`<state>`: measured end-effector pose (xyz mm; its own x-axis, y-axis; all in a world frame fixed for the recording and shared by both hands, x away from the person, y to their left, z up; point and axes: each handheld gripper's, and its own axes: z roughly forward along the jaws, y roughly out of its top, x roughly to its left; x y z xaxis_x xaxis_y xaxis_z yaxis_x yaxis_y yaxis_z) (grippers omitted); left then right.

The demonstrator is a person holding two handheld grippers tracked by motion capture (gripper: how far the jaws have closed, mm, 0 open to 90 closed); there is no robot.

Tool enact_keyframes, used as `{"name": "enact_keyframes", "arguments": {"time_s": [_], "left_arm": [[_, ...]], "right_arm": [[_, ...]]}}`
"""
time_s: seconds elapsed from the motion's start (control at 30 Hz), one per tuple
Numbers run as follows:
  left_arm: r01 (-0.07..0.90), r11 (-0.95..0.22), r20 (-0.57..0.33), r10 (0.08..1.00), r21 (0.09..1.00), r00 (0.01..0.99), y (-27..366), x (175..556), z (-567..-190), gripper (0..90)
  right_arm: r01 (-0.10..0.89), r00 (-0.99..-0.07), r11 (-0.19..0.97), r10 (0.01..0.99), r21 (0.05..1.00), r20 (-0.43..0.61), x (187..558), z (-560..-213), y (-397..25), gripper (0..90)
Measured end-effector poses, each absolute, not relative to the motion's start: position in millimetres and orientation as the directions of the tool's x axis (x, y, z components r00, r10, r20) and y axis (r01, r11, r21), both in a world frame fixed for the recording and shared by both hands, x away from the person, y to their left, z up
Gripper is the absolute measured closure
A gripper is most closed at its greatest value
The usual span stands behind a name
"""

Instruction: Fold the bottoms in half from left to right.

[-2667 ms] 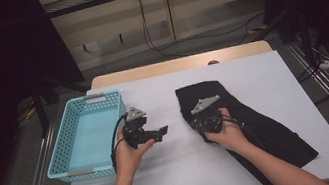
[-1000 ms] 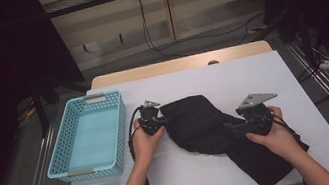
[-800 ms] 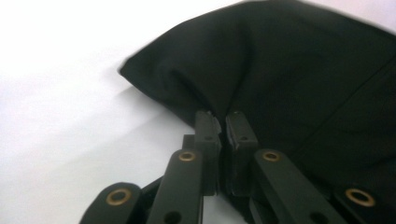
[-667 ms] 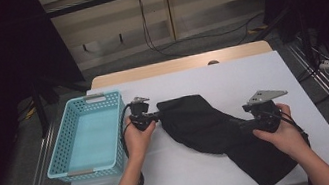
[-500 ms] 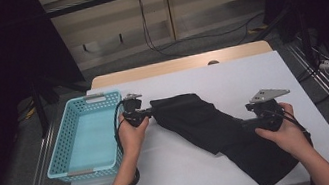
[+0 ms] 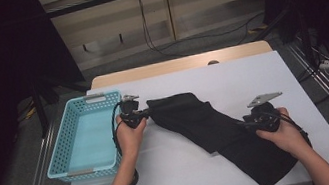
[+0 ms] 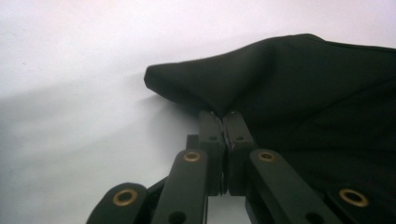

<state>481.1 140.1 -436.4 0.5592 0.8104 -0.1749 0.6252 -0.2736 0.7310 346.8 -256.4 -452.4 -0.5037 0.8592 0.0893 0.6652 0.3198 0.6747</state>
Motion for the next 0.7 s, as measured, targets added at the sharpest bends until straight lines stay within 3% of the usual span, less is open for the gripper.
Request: {"name": "enact_keyframes", "arguments": {"time_s": [0.03,0.07,0.33,0.5,0.53,0.7], "left_arm": [[0.625,-0.277,-0.171,0.811,0.73,0.56,140.3,481.9,-435.6,88.3],[0.623,-0.276,-0.166,0.815,0.732,0.556,140.0,482.5,-434.9,88.3],[0.607,-0.255,-0.156,0.827,0.753,0.54,139.4,485.5,-431.2,88.3],[0.592,-0.238,-0.139,0.843,0.77,0.52,140.0,488.1,-428.1,88.3],[0.596,-0.244,-0.14,0.841,0.765,0.523,140.6,488.9,-428.3,88.3],[0.589,-0.261,-0.135,0.829,0.765,0.543,137.5,485.2,-433.8,84.0]], "right_arm": [[0.67,-0.518,0.323,0.849,0.669,0.108,347.6,-451.9,-256.0,86.4],[0.678,-0.53,0.319,0.836,0.662,0.14,348.7,-451.5,-255.1,88.6],[0.655,-0.464,0.304,0.884,0.692,0.051,380.1,-440.6,-263.3,89.6],[0.636,-0.399,0.234,0.915,0.735,0.054,405.6,-431.1,-269.3,89.0],[0.627,-0.394,0.228,0.918,0.744,0.05,408.0,-431.0,-269.1,87.5],[0.625,-0.367,0.216,0.93,0.75,0.038,399.8,-431.3,-270.7,60.1]]}}
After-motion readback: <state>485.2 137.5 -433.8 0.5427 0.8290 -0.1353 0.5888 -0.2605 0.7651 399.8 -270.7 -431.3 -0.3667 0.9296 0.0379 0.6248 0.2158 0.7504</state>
